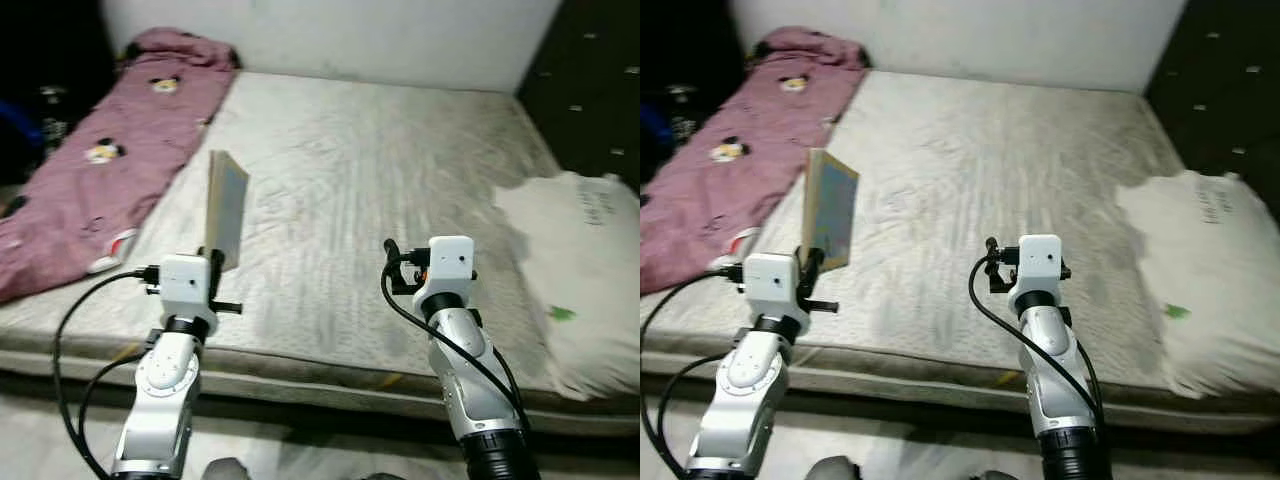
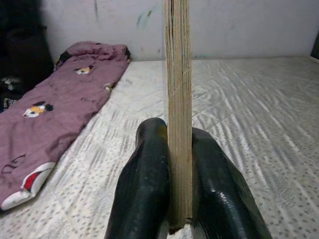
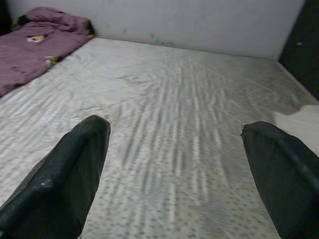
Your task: Clean up the room
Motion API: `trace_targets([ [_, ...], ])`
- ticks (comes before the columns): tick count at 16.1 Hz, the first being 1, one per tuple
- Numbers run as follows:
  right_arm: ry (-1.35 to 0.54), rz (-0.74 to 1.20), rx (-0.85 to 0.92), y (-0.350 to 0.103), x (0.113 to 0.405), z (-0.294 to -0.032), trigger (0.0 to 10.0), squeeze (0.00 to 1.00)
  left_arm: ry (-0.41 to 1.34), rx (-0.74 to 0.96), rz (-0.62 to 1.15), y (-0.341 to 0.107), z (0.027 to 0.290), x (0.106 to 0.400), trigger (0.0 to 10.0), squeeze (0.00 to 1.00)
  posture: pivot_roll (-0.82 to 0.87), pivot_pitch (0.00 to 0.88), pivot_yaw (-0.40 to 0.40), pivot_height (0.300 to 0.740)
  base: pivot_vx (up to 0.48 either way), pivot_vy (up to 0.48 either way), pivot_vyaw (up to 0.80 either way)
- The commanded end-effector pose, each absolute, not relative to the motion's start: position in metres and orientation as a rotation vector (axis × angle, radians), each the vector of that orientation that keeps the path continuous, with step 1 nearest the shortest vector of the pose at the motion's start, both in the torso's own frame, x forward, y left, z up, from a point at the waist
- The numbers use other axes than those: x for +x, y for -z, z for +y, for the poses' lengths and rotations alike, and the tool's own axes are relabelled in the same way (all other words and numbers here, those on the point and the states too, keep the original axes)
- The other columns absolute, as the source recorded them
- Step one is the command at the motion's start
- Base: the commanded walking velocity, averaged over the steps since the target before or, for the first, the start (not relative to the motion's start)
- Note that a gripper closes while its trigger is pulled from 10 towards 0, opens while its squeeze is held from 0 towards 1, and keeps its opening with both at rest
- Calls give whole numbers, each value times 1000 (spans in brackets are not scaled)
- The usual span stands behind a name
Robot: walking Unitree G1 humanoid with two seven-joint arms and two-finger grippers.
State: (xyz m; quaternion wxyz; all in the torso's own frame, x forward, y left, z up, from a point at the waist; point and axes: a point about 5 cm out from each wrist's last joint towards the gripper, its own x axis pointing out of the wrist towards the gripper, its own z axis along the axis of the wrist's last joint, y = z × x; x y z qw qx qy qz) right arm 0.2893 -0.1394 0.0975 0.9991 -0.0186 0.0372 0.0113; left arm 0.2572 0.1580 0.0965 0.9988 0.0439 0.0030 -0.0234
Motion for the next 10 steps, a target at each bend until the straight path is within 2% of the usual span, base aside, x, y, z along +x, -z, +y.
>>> trace_targets([
  [1,-16,63,-45,-100,290,-142,10000,0,65,85,-48,-108,153,260,10000,0,60,0,-29,740,0,-319,0],
  [10,-18,66,-45,-99,290,-142,10000,0,71,82,-48,-108,152,261,10000,0,61,0,-31,740,0,-320,0],
])
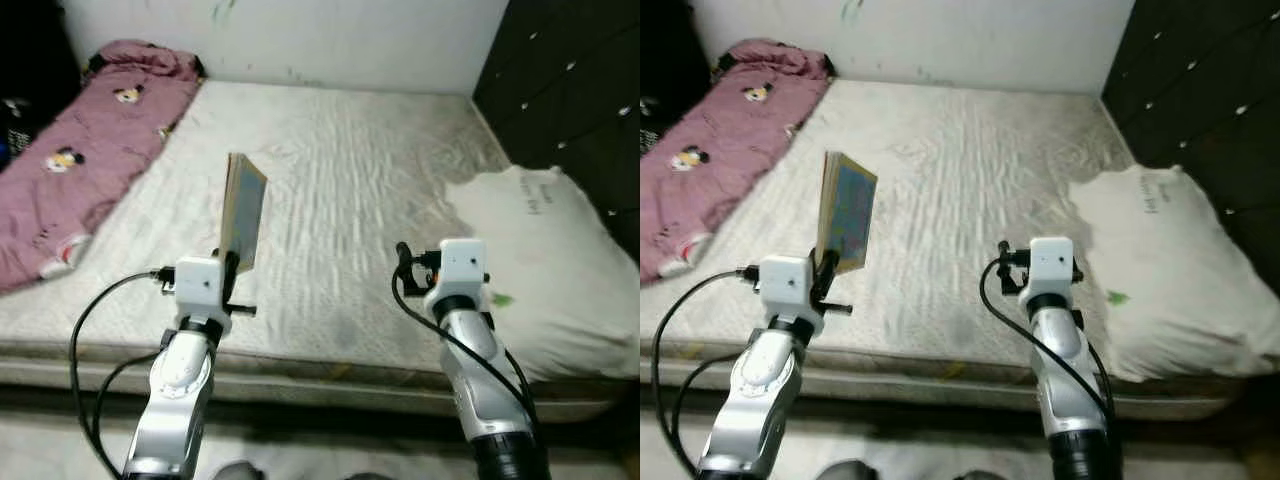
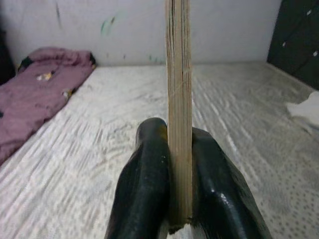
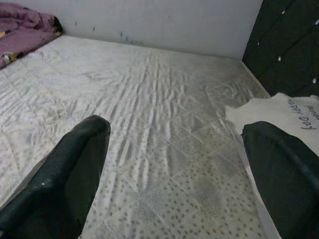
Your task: Clean up the room
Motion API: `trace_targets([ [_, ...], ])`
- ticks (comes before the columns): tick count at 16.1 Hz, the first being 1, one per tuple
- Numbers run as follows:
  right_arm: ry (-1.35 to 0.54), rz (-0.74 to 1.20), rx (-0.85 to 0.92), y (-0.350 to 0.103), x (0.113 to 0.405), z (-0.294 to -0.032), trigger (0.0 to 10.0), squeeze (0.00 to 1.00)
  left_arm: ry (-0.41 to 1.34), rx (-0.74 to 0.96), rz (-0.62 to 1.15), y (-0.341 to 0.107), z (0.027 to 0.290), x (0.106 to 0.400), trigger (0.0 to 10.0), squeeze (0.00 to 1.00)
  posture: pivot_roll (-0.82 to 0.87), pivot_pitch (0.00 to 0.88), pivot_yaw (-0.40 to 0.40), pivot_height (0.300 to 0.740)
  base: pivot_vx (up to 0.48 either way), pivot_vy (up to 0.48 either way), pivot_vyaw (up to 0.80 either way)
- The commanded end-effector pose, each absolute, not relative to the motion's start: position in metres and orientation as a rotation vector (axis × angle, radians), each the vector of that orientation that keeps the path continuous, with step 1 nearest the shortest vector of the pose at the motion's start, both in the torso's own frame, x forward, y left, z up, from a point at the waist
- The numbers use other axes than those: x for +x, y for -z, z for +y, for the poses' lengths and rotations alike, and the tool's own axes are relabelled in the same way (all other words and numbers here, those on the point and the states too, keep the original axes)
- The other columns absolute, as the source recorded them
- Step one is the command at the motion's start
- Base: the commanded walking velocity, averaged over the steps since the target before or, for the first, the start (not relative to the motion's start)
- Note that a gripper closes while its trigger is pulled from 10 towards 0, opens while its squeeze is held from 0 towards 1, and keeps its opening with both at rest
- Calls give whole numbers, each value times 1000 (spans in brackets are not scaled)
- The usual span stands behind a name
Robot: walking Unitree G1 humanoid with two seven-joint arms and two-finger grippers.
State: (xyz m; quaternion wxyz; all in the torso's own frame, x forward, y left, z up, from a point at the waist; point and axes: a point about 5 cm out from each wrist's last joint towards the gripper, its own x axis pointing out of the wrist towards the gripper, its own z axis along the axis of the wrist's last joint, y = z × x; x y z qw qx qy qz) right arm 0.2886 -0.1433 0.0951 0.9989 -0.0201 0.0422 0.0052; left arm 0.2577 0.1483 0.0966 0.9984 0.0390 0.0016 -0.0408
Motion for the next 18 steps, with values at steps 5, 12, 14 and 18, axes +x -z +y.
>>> trace_targets([
  [5,-16,64,-46,-100,291,-142,10000,0,75,57,-63,-110,150,261,10000,0,59,0,-30,740,0,-190,0],
  [12,-19,59,-51,-101,291,-142,10000,0,124,35,-89,-113,146,260,10000,0,56,0,-30,740,76,0,0],
  [14,-19,58,-51,-101,291,-141,10000,0,131,33,-90,-113,146,260,10000,0,56,0,-29,740,294,0,0],
  [18,-18,58,-50,-101,291,-141,10000,0,144,31,-93,-114,144,260,10000,0,55,0,-27,740,319,0,0],
])
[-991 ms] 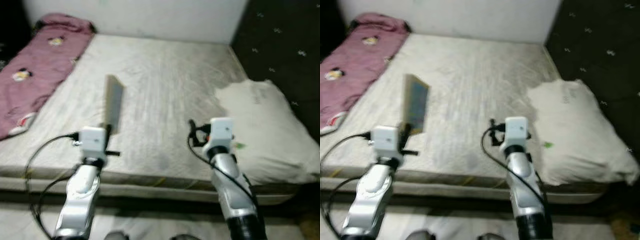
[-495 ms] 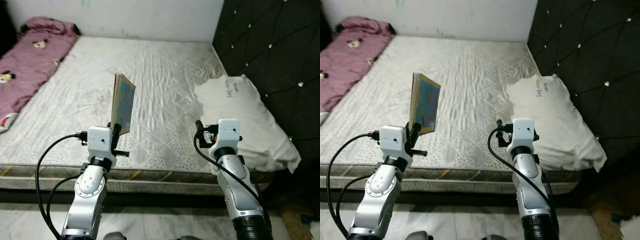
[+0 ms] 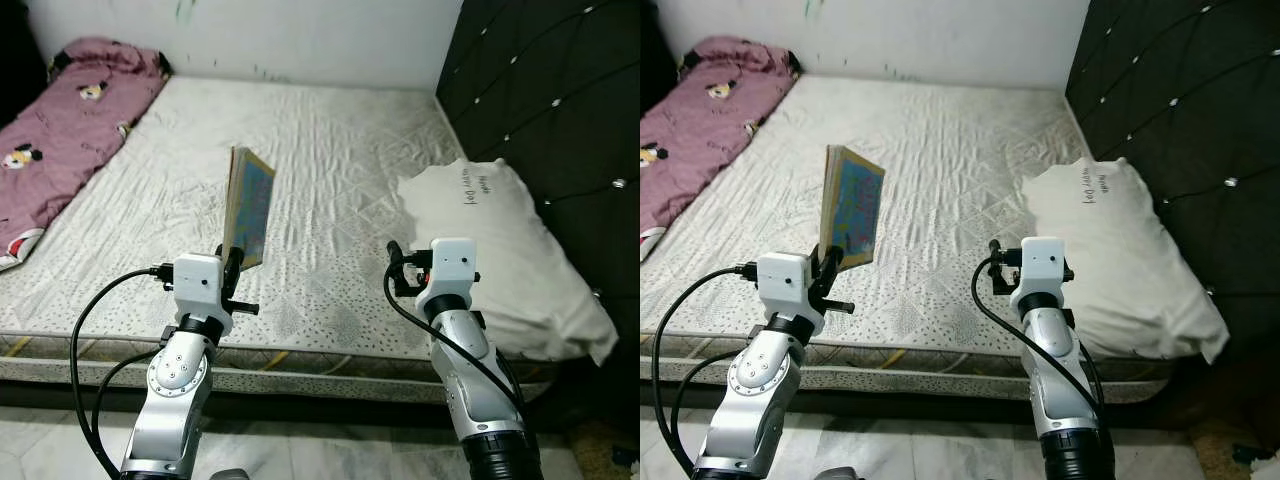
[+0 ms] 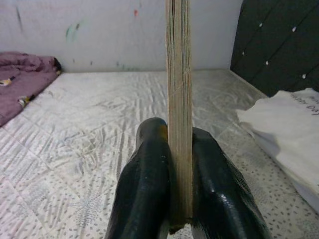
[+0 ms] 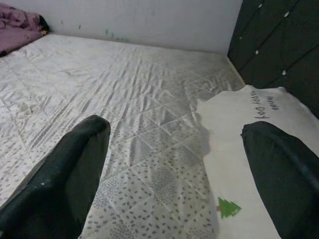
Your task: Clean up the room
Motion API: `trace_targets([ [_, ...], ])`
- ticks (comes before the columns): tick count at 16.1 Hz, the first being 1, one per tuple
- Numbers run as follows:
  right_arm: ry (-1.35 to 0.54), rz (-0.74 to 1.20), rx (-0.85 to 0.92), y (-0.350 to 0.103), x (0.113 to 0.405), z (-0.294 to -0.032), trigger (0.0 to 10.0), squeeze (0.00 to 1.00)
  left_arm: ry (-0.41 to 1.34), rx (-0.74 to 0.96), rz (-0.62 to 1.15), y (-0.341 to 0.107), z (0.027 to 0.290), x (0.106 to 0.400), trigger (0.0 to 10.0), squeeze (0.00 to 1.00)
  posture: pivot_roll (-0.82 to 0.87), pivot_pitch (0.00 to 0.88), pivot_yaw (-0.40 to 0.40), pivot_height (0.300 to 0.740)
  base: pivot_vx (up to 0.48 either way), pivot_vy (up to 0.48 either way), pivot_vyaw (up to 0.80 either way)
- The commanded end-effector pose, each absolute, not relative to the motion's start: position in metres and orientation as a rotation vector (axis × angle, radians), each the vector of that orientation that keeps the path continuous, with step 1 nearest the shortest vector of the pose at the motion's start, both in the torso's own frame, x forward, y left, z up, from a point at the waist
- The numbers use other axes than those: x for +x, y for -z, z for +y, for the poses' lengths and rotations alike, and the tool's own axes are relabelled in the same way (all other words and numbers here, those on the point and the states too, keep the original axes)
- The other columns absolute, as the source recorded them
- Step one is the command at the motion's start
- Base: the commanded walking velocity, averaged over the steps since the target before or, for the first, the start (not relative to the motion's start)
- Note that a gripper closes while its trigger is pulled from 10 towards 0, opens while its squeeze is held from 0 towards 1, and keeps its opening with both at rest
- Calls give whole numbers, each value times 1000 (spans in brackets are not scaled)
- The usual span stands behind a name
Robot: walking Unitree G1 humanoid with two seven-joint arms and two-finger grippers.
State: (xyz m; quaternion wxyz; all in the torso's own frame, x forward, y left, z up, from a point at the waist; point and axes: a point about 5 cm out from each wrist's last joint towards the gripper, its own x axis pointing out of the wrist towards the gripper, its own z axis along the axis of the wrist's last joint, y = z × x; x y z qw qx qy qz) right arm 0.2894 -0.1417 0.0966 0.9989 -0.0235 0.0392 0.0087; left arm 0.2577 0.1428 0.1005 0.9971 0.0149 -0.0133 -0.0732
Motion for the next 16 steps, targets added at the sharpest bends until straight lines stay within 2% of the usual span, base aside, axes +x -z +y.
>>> trace_targets([
  [1,-18,57,-50,-102,291,-141,10000,0,146,30,-93,-114,144,260,10000,0,55,0,-27,740,349,0,0],
  [9,-11,60,-43,-101,292,-142,10000,0,145,32,-87,-113,145,261,10000,0,55,0,-25,740,336,0,0],
  [14,-6,74,-29,-99,292,-142,10000,0,101,48,-81,-112,147,263,10000,0,55,0,-25,740,0,0,0],
  [16,2,86,-17,-97,293,-144,10000,0,103,55,-78,-112,146,264,10000,0,59,0,-28,740,0,0,-800],
])
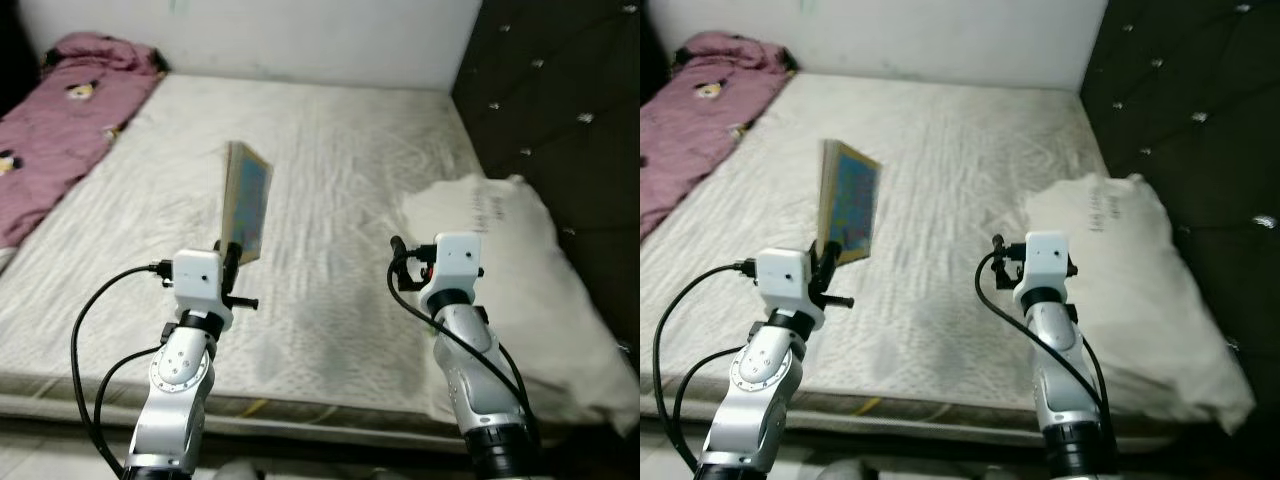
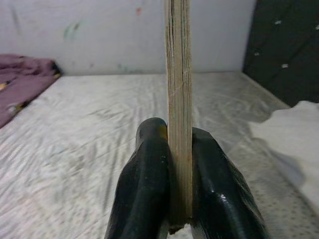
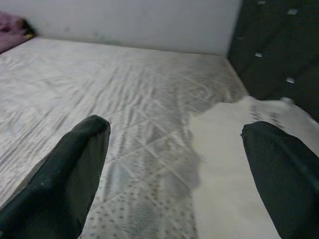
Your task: Clean up the room
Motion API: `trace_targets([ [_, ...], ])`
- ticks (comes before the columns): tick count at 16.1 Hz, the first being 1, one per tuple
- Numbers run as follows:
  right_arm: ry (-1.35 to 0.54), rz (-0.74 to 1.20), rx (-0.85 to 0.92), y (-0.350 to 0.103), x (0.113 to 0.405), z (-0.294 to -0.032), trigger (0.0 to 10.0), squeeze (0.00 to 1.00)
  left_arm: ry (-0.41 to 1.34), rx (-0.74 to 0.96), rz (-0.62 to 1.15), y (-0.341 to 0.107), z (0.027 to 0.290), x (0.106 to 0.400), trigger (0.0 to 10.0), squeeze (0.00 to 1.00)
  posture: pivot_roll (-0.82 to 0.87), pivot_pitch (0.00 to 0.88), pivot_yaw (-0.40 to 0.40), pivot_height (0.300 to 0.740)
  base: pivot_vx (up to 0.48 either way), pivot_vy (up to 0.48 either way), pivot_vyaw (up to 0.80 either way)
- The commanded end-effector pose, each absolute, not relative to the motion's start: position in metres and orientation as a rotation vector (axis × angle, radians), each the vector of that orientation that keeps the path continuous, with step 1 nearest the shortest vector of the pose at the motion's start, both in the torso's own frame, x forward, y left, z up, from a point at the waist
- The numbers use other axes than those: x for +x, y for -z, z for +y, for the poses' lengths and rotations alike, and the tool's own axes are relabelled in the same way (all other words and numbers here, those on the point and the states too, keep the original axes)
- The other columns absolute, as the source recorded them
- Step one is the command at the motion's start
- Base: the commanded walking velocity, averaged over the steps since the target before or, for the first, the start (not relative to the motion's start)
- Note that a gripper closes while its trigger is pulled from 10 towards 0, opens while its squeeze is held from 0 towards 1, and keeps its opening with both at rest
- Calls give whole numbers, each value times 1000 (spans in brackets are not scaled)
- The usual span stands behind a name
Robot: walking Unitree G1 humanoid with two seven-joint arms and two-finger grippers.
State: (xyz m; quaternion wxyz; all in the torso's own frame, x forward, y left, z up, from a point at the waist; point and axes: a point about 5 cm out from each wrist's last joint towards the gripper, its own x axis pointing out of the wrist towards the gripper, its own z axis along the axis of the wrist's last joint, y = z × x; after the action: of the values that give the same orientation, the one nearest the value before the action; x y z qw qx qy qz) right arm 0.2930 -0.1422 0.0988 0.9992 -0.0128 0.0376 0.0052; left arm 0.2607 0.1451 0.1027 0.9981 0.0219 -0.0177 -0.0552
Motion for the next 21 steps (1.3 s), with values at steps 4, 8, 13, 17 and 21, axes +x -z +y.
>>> trace_targets([
  [4,-8,75,-28,-99,294,-143,10000,0,109,63,-72,-111,144,264,10000,0,59,0,-29,740,0,0,-400],
  [8,-11,76,-32,-99,294,-143,10000,0,114,59,-72,-111,143,264,10000,0,59,0,-29,740,0,-267,0],
  [13,-14,77,-36,-98,294,-142,10000,0,117,57,-74,-111,142,264,10000,0,59,0,-29,740,0,-366,0],
  [17,-14,79,-37,-98,294,-142,10000,0,109,20,-74,-111,143,265,10000,0,58,0,-33,740,0,-83,0],
  [21,-14,77,-41,-99,294,-143,10000,0,105,-16,-64,-110,147,266,10000,0,57,0,-34,740,0,0,0],
])
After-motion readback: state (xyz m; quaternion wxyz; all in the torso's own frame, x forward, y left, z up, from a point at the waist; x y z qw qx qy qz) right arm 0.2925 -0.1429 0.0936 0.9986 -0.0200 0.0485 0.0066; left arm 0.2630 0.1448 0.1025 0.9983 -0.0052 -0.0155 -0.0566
